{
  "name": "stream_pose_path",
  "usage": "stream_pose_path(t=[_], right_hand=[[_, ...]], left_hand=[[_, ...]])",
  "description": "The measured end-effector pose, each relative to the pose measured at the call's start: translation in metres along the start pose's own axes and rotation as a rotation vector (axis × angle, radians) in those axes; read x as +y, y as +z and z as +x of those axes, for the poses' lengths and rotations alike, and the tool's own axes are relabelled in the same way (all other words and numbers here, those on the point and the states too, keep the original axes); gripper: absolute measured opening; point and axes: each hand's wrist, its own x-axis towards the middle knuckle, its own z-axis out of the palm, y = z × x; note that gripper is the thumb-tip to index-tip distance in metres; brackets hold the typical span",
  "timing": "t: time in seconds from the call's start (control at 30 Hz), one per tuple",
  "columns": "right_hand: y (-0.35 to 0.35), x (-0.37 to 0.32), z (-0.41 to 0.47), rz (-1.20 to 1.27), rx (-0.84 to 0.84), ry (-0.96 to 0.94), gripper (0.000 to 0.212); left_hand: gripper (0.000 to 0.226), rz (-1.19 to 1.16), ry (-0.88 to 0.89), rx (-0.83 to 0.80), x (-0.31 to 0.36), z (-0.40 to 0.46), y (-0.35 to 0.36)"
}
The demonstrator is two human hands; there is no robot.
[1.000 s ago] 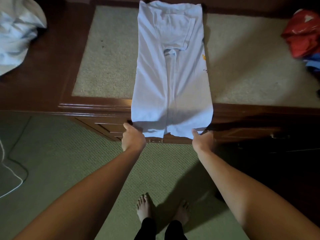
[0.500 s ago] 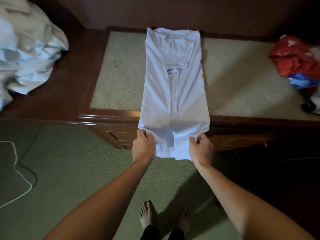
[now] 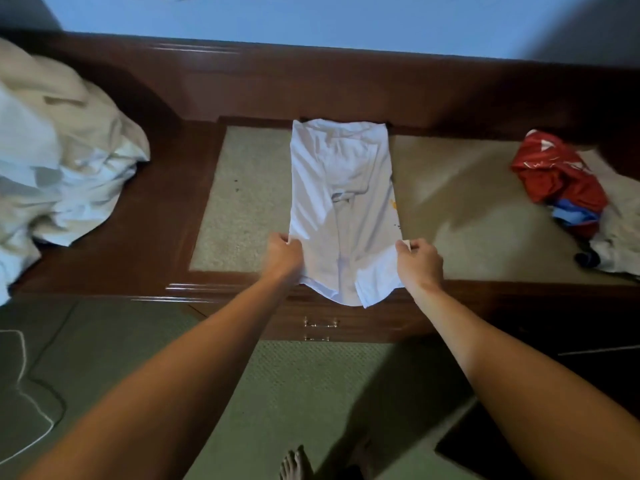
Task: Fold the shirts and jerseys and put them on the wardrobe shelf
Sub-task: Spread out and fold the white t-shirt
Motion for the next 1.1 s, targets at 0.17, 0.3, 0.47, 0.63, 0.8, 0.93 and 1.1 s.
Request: stream_pose_path(t=[0.17,0.3,0.47,0.63,0.8,0.93,1.1], right_hand=[[0.011,-0.023,0.06,0.353,-0.11,0.367,0.014],[0.023,-0.032,0.108,0.764,-0.251,0.605,0.013],[0.046,-0.022,0.142,0.706,-0.193,0.542,0.018],[0.065,-0.01,0.151,0.06,-0.05,0.086,0.022],[0.072,-0.018,0.166,-0.087,0.0,-0.064,0.024],[0.067,-0.019,0.179,0.0,0.095,0.028,0.018],[0.069,-0.011,0.185,-0.074,0.019,0.071,0.024]], left_hand=[[0.017,-0.408,-0.291,-0.042,0.026,0.043,0.021],[0.016,-0.772,-0.46,-0.11,0.041,0.083,0.033],[0.031,-0.451,-0.432,-0.025,0.03,0.115,0.05],[0.038,0.422,0.017,0.146,0.018,0.124,0.056],[0.027,0.277,0.082,0.157,0.026,0.149,0.058],[0.026,0.136,0.025,0.213,0.029,0.153,0.055],[0.028,0.231,0.006,0.159,0.026,0.165,0.052]])
